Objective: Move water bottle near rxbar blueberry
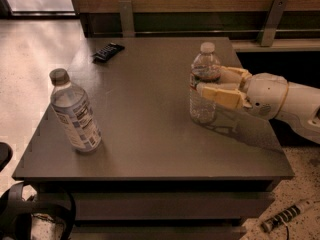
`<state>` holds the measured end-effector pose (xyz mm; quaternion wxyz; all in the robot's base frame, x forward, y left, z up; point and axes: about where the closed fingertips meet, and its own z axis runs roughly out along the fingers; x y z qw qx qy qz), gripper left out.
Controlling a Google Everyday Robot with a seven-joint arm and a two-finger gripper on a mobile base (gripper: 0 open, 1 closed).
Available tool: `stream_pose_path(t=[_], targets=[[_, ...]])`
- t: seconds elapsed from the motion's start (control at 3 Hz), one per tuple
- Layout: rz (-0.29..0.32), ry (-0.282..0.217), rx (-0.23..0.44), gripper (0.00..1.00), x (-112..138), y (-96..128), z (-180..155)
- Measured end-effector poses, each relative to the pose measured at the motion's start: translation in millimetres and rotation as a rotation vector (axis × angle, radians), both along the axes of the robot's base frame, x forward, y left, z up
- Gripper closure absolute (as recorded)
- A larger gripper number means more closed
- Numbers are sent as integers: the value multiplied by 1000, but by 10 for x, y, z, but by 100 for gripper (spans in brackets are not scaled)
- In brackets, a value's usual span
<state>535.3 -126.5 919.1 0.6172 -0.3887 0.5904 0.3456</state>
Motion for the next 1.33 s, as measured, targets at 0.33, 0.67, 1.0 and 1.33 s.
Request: stream_pose_path(t=[0.33, 0.67, 1.0, 1.33], targets=[[5, -1, 0, 100, -1, 26, 8], [5, -2, 0, 100, -1, 29, 13], [-7, -30, -3, 100, 94, -49, 132], [-31, -110, -13, 100, 462, -249, 504]])
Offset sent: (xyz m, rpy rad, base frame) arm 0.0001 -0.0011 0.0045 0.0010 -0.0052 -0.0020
